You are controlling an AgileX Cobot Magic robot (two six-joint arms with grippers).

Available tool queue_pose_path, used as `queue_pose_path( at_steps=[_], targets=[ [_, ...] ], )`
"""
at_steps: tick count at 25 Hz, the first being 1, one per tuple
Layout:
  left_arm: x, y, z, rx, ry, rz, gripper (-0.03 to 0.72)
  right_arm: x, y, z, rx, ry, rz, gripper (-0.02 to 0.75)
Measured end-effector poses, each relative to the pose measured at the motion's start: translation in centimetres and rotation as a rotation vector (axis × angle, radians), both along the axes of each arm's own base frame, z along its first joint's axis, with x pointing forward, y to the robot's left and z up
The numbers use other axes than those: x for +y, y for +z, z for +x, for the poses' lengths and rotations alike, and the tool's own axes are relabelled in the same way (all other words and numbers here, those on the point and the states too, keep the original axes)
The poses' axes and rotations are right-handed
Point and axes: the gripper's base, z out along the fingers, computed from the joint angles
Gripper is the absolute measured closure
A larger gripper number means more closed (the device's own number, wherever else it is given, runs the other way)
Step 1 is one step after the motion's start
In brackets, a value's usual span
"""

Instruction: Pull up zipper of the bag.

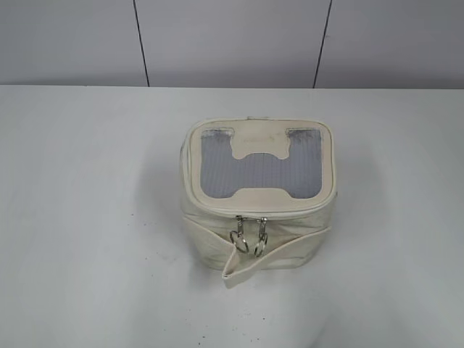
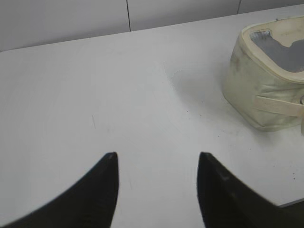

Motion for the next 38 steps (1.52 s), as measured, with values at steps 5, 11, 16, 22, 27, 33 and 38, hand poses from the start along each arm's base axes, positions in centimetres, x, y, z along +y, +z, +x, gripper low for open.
queue_pose_path(
  at_steps=[5, 11, 16, 22, 27, 33, 38],
  targets=[
    [-0.1, 0.0, 0.0, 0.000, 0.042, 0.000, 0.292, -0.1, 0.0, -0.4, -0.022, -0.129, 0.006, 0.152],
    [-0.2, 0.0, 0.1, 0.000, 0.182, 0.001, 0.303, -0.1, 0.0, -1.0, -0.061, -0.257, 0.012, 0.152],
    [-0.2, 0.0, 0.1, 0.000, 0.196, 0.001, 0.304, -0.1, 0.0, -1.0, -0.062, -0.259, 0.014, 0.152],
    [-0.2, 0.0, 0.1, 0.000, 0.193, 0.001, 0.312, -0.1, 0.0, -1.0, -0.061, -0.211, 0.016, 0.152],
    [-0.2, 0.0, 0.1, 0.000, 0.148, 0.001, 0.325, -0.1, 0.0, -1.0, -0.061, -0.210, 0.016, 0.152],
    [-0.2, 0.0, 0.1, 0.000, 0.143, 0.001, 0.326, -0.1, 0.0, -1.0, -0.061, -0.210, 0.016, 0.152],
    [-0.2, 0.0, 0.1, 0.000, 0.143, 0.001, 0.327, -0.1, 0.0, -1.0, -0.061, -0.210, 0.016, 0.152]
  ],
)
